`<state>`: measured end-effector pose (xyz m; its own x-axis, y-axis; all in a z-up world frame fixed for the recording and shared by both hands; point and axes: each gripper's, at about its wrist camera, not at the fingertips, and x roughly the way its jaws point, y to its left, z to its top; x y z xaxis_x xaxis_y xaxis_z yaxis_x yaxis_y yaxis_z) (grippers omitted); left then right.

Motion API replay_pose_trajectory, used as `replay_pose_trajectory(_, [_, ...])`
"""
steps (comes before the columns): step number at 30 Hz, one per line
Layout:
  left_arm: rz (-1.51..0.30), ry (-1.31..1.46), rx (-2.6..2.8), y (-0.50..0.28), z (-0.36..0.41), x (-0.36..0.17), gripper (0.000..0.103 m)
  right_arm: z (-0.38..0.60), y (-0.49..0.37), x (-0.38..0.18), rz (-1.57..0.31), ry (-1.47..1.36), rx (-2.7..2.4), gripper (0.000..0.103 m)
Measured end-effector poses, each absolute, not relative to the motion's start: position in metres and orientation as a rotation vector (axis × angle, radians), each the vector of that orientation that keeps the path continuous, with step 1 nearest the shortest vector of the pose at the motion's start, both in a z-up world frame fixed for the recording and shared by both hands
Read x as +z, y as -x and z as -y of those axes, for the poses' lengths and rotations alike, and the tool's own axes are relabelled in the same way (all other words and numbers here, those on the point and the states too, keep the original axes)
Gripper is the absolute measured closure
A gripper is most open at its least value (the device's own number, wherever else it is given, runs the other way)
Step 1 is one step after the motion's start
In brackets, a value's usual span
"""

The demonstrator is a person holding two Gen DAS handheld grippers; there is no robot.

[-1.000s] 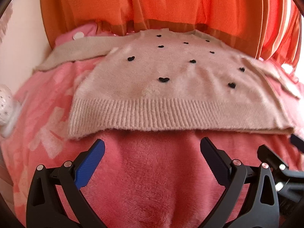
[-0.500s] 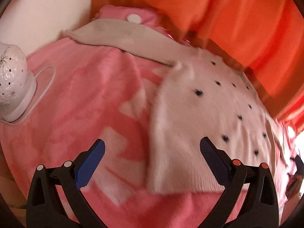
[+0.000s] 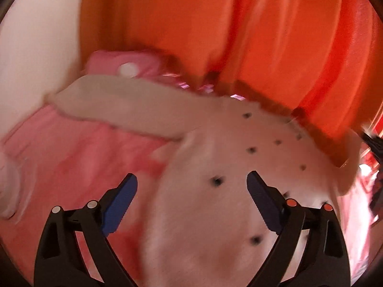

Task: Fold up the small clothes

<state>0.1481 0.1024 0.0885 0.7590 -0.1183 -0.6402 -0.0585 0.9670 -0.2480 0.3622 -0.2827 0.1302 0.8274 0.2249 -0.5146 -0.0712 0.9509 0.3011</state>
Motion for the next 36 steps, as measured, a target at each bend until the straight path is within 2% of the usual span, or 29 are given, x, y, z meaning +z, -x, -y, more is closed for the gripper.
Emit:
replay_pose_trajectory(1, [-0.701,0.275,-0.061,-0.158,-0.093,0.090,0.012,0.246,-0.374,0.120,-0.616,-0.244,0.237,0.088])
replay_pose_trajectory(3, [-0.704,0.304,-0.094,-0.174,-0.078,0.087,0.008,0.185,-0.393,0.085,-0.705,-0.161,0.320,0.079])
replay_pose_trajectory(5, [-0.744,0.343,-0.143,-0.195,-0.062,0.078,0.008,0.161,-0.397,0.046,-0.768,-0.114,0.307,0.078])
replay_pose_trajectory(7, [-0.787,0.374,-0.170,-0.217,-0.054,0.068,0.008,0.175,-0.388,0.023,-0.802,-0.162,0.281,0.076])
replay_pose_trajectory(9, [-0.810,0.385,-0.182,-0.236,-0.049,0.058,0.008,0.211,-0.364,0.006,-0.801,-0.267,0.245,0.064])
replay_pose_trajectory(10, [-0.815,0.387,-0.179,-0.249,-0.047,0.051,0.008,0.235,-0.351,0.000,-0.796,-0.314,0.196,0.054])
replay_pose_trajectory(11, [-0.833,0.389,-0.176,-0.260,-0.044,0.044,0.008,0.257,-0.345,-0.005,-0.799,-0.342,0.144,0.050])
replay_pose_trajectory(13, [-0.899,0.439,-0.155,-0.288,-0.044,0.020,0.009,0.294,-0.343,-0.013,-0.821,-0.412,0.081,0.050])
replay_pose_trajectory(14, [-0.928,0.493,-0.150,-0.298,-0.046,0.009,0.012,0.306,-0.340,-0.018,-0.831,-0.448,0.067,0.050])
replay_pose_trajectory(17, [-0.963,0.652,-0.141,-0.317,-0.051,-0.012,0.030,0.350,-0.346,-0.034,-0.839,-0.603,0.012,0.050])
replay_pose_trajectory(19, [-0.951,0.636,-0.098,-0.324,-0.048,-0.008,0.054,0.362,-0.361,-0.040,-0.833,-0.664,0.013,0.050])
replay_pose_trajectory(20, [-0.964,0.623,-0.094,-0.327,-0.046,-0.007,0.089,0.364,-0.367,-0.041,-0.835,-0.692,0.007,0.053])
replay_pose_trajectory(21, [-0.975,0.635,-0.128,-0.332,-0.044,-0.006,0.093,0.359,-0.363,-0.033,-0.827,-0.701,0.006,0.062])
replay_pose_trajectory(22, [-0.953,0.665,-0.173,-0.334,-0.044,0.001,0.093,0.359,-0.369,-0.028,-0.814,-0.692,0.000,0.098])
replay_pose_trajectory(27, [-0.750,0.553,-0.212,-0.323,-0.046,0.060,0.093,0.363,-0.337,0.017,-0.570,-0.634,-0.029,0.097])
replay_pose_trajectory(28, [-0.764,0.530,-0.211,-0.326,-0.043,0.056,0.093,0.366,-0.340,0.003,-0.614,-0.608,-0.076,0.097])
replay_pose_trajectory(30, [-0.865,0.467,-0.173,-0.337,-0.033,0.026,0.093,0.367,-0.359,-0.039,-0.820,-0.583,-0.137,0.097])
replay_pose_trajectory(33, [-0.938,0.435,-0.128,-0.335,-0.029,-0.008,0.093,0.365,-0.335,-0.028,-0.767,-0.585,-0.119,0.097])
replay_pose_trajectory(36, [-0.901,0.402,-0.123,-0.325,-0.027,-0.007,0.092,0.353,-0.307,0.003,-0.661,-0.507,-0.168,0.097])
